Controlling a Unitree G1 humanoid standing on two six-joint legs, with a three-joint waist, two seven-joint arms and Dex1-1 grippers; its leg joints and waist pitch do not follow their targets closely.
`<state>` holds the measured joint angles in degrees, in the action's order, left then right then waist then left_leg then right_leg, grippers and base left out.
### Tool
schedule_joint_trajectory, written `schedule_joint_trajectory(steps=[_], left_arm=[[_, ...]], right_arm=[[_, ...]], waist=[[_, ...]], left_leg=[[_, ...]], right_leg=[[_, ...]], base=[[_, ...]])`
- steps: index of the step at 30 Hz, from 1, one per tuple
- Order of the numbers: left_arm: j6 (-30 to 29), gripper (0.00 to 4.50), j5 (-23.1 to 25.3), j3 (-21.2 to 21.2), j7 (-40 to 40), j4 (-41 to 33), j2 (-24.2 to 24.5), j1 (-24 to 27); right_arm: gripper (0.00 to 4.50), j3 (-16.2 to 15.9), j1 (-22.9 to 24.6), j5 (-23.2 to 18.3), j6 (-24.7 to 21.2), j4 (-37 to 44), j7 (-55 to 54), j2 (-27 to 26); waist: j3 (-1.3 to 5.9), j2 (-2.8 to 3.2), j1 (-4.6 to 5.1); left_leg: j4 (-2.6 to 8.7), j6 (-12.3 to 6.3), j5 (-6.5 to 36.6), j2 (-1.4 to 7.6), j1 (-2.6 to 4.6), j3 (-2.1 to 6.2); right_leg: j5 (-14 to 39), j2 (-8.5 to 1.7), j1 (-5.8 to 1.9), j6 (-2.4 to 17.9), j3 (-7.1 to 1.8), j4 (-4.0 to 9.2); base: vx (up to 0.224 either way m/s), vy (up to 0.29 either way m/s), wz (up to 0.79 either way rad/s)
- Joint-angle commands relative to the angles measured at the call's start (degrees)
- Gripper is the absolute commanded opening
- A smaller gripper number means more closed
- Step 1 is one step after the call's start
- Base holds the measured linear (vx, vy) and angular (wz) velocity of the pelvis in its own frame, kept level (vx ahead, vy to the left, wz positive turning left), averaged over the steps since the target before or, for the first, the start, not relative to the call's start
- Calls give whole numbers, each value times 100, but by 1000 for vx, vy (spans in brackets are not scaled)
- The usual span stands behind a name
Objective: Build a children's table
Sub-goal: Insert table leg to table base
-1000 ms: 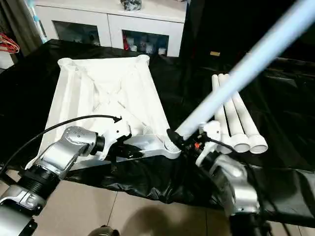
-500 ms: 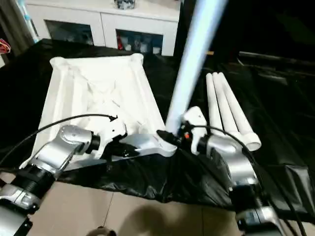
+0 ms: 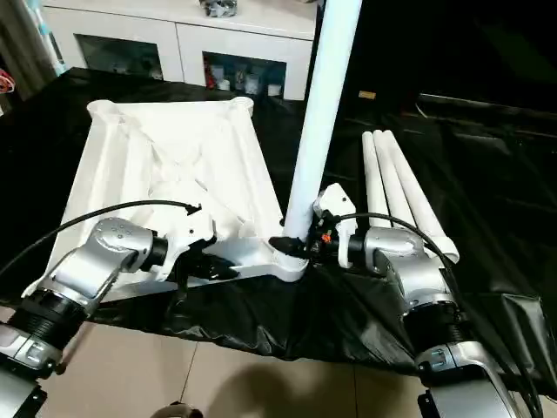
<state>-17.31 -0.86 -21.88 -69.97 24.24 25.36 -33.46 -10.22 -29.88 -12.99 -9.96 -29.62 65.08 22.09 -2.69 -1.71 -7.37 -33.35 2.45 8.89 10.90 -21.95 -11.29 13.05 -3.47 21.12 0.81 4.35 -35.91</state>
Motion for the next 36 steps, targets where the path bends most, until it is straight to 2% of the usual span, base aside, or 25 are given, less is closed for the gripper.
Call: schedule_joint_trajectory(steps=[1,6,13,15,17,19,20,21,22,23,24,26,28,31,33,34,36], left_arm=[[103,0,-98,-206,-433,-280,5,-55],[164,0,-11,-295,-610,-147,52,-203],[135,0,56,-240,-477,-38,59,-307],[0,0,52,-125,-202,-28,-24,-340],[-106,0,36,-42,-22,-38,-96,-363],[-330,0,-6,107,306,-115,-266,-407],[-421,0,-6,168,487,-153,-356,-426],[-714,0,-1,324,1007,-299,-649,-466],[-855,0,3,390,1251,-377,-791,-479],[-855,0,3,390,1251,-377,-791,-479],[-984,0,35,442,1527,-426,-957,-496],[-1235,0,154,506,2165,-532,-1346,-509],[-1365,0,295,479,2640,-630,-1663,-490],[-1426,0,334,349,2774,-747,-1934,-405],[-1447,0,374,266,2800,-793,-2007,-353],[-1447,0,374,266,2800,-793,-2007,-353],[-1508,0,383,156,2765,-814,-1962,-348]], right_arm=[[193,-511,291,236,-295,-419,372,98],[193,-555,359,281,-152,-440,567,92],[193,-448,369,316,8,-568,457,-5],[193,-244,276,345,148,-769,-82,-180],[193,-135,205,398,259,-917,-445,-279],[193,62,59,437,343,-1170,-1048,-440],[193,143,-13,452,361,-1289,-1336,-513],[193,338,-244,485,372,-1651,-2106,-716],[193,417,-355,499,369,-1825,-2453,-810],[193,417,-355,499,369,-1825,-2453,-810],[193,458,-458,525,367,-1982,-2726,-895],[193,514,-671,604,331,-2302,-3319,-1084],[193,577,-829,627,276,-2542,-3776,-1248],[193,603,-936,589,208,-2690,-3869,-1462],[193,601,-994,611,196,-2788,-3876,-1597],[193,601,-994,611,196,-2788,-3876,-1597],[193,612,-1104,612,99,-2959,-3920,-1729]], waist=[[290,2,-12],[287,-1,-81],[300,6,-104],[287,-9,-91],[263,5,-70],[241,-9,-25],[242,-5,-15],[245,-22,12],[241,-10,55],[251,-21,73],[262,-47,103],[272,-44,124],[271,-79,114],[297,-95,91],[314,-98,91],[323,-81,92],[319,-86,108]], left_leg=[[416,-61,1395,357,162,175],[429,11,1542,363,185,176],[437,75,1612,363,188,187],[446,101,1660,364,183,187],[464,161,1885,356,205,210],[493,295,2178,364,213,246],[501,337,2215,365,207,258],[515,408,2264,367,195,274],[533,530,2393,372,213,292],[530,561,2435,366,210,304],[523,522,2372,348,190,298],[495,469,2216,349,229,253],[459,297,1880,318,198,210],[421,101,1467,300,166,177],[407,10,1188,294,148,165],[401,-12,1112,292,141,165],[399,-74,989,284,127,158]], right_leg=[[1124,-602,-119,1105,-344,498],[1295,-612,-108,1084,-350,514],[1226,-623,-108,1106,-353,504],[1331,-640,-101,1121,-356,513],[1726,-644,-89,1073,-350,553],[2210,-661,-83,990,-352,580],[2274,-666,-93,972,-347,581],[2361,-668,-98,938,-340,568],[2418,-669,-79,966,-330,567],[2420,-673,-91,960,-321,570],[2255,-658,-108,936,-326,583],[1821,-634,-66,1056,-355,562],[1589,-628,-96,1086,-370,576],[1167,-609,-133,1061,-370,549],[755,-580,-149,1096,-364,503],[616,-577,-157,1121,-364,485],[376,-556,-165,1173,-354,465]], base=[[0,0,0],[0,0,0],[0,0,0],[0,0,0],[0,0,0],[0,0,0],[0,0,0],[0,0,0],[0,0,0],[-35,15,-18],[0,0,0],[0,0,0],[0,0,0],[0,0,0],[0,0,0],[0,0,0],[0,0,0]])
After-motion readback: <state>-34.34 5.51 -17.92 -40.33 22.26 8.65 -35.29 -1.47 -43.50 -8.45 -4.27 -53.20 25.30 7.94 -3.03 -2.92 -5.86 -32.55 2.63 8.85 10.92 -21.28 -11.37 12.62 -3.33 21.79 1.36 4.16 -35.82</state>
